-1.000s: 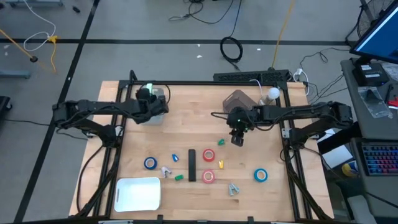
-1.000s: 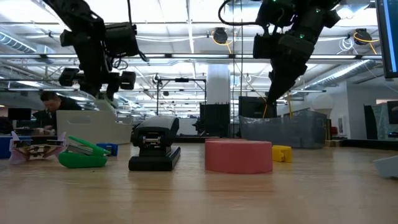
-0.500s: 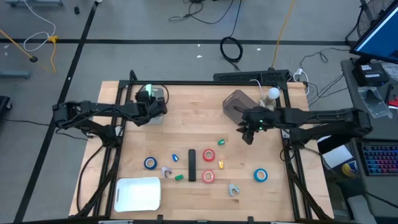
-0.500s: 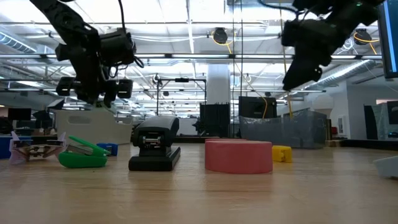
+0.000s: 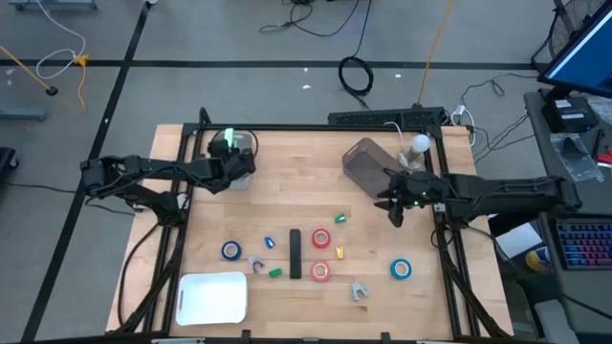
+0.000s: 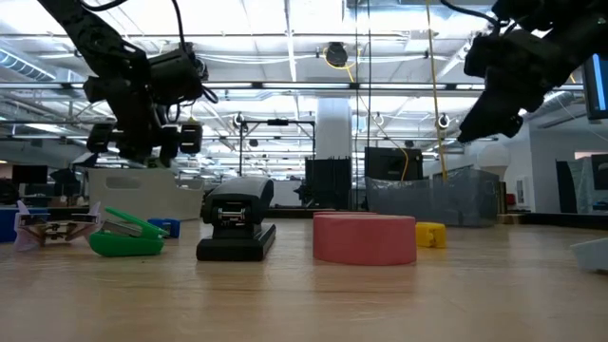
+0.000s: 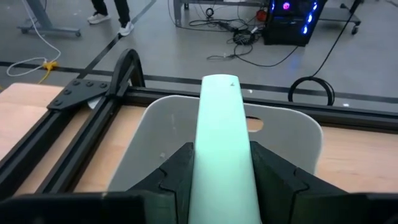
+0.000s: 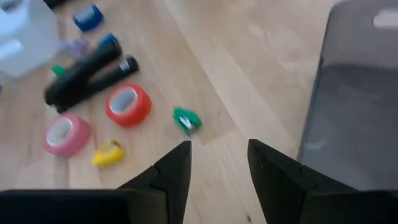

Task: Pick and place Stapler, Stapler remover, tape
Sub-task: Put the light green stapler into the gray bin, then put the black stapler into the gray bin

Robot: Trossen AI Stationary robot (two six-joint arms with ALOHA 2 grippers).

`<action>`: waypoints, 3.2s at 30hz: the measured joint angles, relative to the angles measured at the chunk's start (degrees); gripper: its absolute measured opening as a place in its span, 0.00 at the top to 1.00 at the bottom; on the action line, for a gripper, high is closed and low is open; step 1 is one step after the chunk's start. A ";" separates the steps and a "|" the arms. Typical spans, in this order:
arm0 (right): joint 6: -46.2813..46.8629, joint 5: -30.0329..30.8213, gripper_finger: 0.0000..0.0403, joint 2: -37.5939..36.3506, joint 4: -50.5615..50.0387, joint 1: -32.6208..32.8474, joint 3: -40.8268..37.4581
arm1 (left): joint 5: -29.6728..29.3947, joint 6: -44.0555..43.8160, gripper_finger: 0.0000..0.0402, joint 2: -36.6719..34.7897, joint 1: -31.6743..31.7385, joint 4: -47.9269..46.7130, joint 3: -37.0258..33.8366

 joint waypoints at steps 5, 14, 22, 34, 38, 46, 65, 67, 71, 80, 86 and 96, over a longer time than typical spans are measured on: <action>-0.65 0.04 0.62 -1.78 1.63 0.00 -0.42 | 0.18 1.32 0.68 0.00 0.00 1.05 0.00; -1.27 0.05 0.62 -2.46 2.12 0.00 -0.42 | 0.76 1.84 0.67 0.00 0.00 1.32 0.00; -1.49 0.04 0.62 -2.46 3.90 0.00 -0.42 | 1.59 4.05 0.67 1.95 0.77 2.86 0.04; 0.26 -0.02 0.62 -2.46 3.93 0.00 -0.42 | 4.10 3.22 0.67 5.35 3.16 6.04 0.09; 0.26 0.00 0.61 -2.46 3.91 0.00 -0.42 | 5.16 2.80 0.67 5.33 1.50 6.15 0.10; 0.26 0.04 0.62 -2.46 3.90 0.00 -0.42 | 8.40 0.49 0.68 5.31 0.13 2.83 1.29; -0.39 0.07 0.63 -2.44 3.84 0.00 -0.42 | 15.78 -4.08 0.63 6.21 -1.45 -3.94 1.29; -0.42 0.07 0.63 -2.44 3.84 0.00 -0.42 | 16.42 -4.22 0.63 6.21 -1.48 -3.79 1.29; -0.51 0.04 0.63 -2.45 3.84 -0.01 -0.42 | 18.13 -2.99 0.62 6.21 -1.49 -2.65 1.29; -1.44 0.01 0.63 -2.45 3.82 -0.01 -0.42 | 18.70 -2.80 0.62 5.61 -1.49 -2.47 1.27; -1.66 0.02 0.63 -2.44 3.79 0.00 -0.42 | 19.01 -0.37 0.62 1.37 -1.49 -2.73 2.08; -2.06 0.02 0.63 -2.44 3.77 -0.01 -0.42 | 21.44 6.12 0.62 -14.75 -2.46 -10.82 7.47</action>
